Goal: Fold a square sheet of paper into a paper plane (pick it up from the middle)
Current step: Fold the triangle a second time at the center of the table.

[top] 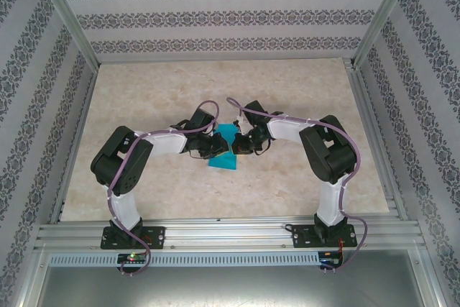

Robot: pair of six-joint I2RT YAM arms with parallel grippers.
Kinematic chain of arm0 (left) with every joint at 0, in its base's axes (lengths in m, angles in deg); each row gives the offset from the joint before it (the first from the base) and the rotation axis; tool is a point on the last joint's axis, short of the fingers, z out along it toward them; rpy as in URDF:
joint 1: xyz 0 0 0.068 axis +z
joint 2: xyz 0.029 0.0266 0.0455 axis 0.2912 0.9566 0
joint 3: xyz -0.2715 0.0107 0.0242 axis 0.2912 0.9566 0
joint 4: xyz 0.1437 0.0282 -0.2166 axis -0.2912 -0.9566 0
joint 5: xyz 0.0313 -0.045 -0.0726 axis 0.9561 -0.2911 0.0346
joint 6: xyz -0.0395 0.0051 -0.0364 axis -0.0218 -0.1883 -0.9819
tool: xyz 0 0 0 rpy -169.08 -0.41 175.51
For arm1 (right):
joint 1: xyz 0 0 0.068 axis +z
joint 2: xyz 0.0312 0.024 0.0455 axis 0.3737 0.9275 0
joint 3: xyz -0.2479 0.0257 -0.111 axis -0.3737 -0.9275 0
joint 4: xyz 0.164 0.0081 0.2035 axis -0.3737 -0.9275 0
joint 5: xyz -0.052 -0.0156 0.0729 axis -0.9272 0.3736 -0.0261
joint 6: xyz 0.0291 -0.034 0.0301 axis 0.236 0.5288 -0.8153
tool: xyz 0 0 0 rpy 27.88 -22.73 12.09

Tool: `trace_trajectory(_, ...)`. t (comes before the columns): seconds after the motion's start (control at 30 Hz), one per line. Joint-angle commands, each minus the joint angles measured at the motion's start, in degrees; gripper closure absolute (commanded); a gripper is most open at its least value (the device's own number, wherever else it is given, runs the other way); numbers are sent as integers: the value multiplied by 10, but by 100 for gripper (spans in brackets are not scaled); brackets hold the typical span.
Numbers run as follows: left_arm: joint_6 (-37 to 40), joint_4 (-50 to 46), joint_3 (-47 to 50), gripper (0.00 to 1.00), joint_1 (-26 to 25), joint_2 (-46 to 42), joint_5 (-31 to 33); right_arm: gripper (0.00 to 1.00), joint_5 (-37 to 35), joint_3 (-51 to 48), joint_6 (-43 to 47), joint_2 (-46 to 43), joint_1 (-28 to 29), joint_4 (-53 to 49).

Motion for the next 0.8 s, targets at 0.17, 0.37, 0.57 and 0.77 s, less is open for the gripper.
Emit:
trace_trajectory(0.17,12,-9,31,82,18,21,21,98,-98,-12,37,50,-8,-59)
trace_trajectory(0.37,26,-21,36,80,60,2,21,98,-93,-15,44,49,-12,-60)
trace_trajectory(0.57,90,-86,4,80,116,-1,28,97,-92,-15,46,51,-12,-60)
trace_trajectory(0.77,118,-89,-30,80,126,-19,-7,97,-82,-14,44,50,-11,-59)
